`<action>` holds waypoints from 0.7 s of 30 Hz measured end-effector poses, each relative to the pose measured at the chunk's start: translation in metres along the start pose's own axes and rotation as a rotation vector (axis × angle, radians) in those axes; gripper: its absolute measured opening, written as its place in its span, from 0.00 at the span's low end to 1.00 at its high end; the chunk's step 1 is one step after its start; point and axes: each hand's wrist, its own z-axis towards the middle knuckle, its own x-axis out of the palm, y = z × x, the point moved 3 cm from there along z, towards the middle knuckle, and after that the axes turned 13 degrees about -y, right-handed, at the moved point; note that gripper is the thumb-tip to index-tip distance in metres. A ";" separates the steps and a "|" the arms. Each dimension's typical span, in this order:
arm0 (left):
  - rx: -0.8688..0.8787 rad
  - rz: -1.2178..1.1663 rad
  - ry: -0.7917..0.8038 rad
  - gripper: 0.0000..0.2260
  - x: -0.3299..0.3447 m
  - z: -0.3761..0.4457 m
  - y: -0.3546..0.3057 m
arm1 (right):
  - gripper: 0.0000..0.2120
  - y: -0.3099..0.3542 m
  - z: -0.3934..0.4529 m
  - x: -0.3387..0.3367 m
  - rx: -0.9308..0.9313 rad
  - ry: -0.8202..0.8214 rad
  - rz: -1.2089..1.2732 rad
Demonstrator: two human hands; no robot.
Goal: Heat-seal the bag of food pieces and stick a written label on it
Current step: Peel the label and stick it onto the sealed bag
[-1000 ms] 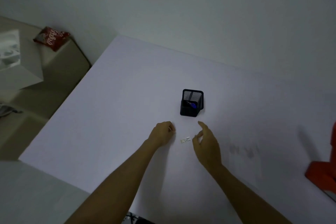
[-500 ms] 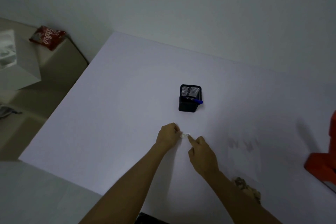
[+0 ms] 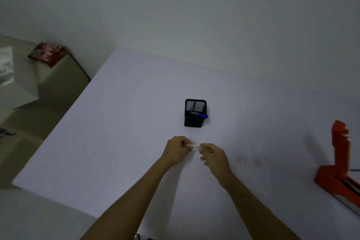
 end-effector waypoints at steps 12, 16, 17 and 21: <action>0.561 0.101 -0.446 0.09 -0.056 -0.042 -0.060 | 0.05 0.090 -0.038 -0.014 0.070 -0.023 0.280; 0.690 0.210 -0.591 0.05 -0.070 -0.050 -0.068 | 0.06 0.107 -0.049 -0.012 0.155 0.047 0.462; 0.700 0.220 -0.614 0.05 -0.074 -0.051 -0.069 | 0.08 0.110 -0.051 -0.013 0.171 0.063 0.493; 0.745 0.209 -0.652 0.07 -0.086 -0.055 -0.068 | 0.12 0.118 -0.057 -0.013 0.172 0.116 0.534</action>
